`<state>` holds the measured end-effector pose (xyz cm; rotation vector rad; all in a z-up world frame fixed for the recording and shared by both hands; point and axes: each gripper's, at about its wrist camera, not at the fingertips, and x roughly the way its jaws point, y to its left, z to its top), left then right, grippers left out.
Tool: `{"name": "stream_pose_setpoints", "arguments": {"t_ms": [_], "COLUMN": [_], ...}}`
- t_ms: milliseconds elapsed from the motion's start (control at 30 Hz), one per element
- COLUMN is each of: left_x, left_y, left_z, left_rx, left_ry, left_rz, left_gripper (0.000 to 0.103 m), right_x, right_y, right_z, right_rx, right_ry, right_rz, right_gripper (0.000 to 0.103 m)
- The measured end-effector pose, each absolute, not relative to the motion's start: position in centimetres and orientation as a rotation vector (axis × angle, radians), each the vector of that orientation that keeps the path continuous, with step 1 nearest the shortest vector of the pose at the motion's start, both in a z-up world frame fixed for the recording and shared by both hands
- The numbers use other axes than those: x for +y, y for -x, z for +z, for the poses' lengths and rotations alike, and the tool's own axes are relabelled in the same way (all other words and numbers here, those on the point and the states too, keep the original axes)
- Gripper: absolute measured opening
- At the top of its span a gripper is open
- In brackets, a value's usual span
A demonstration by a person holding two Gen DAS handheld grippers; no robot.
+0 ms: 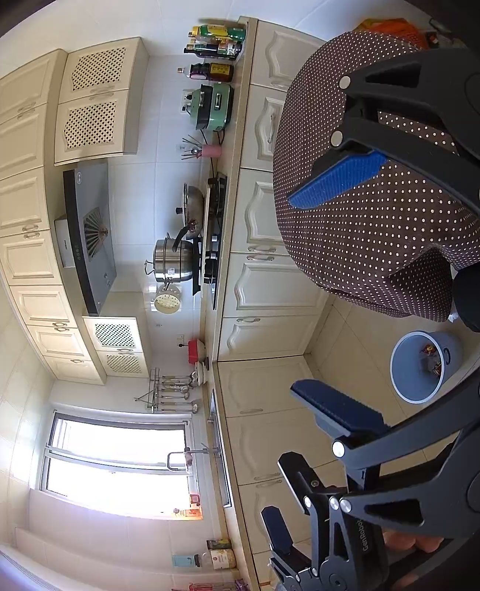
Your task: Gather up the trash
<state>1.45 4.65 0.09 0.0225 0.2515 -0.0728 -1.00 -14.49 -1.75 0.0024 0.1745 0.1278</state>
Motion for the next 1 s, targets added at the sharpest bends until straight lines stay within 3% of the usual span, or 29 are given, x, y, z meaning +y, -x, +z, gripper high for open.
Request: {"name": "stream_pose_setpoints", "arguments": {"t_ms": [1000], "left_x": [5.17], "left_y": [-1.71], "left_z": [-0.38], "left_rx": [0.263], "left_ry": [-0.024], "left_rz": [-0.074], "left_gripper": [0.095], "right_x": [-13.83], "right_y": [0.99], "right_z": [-1.96], "right_rx": [0.18], "right_ry": [-0.003], "right_rz": [0.126], "right_gripper": [0.092]}}
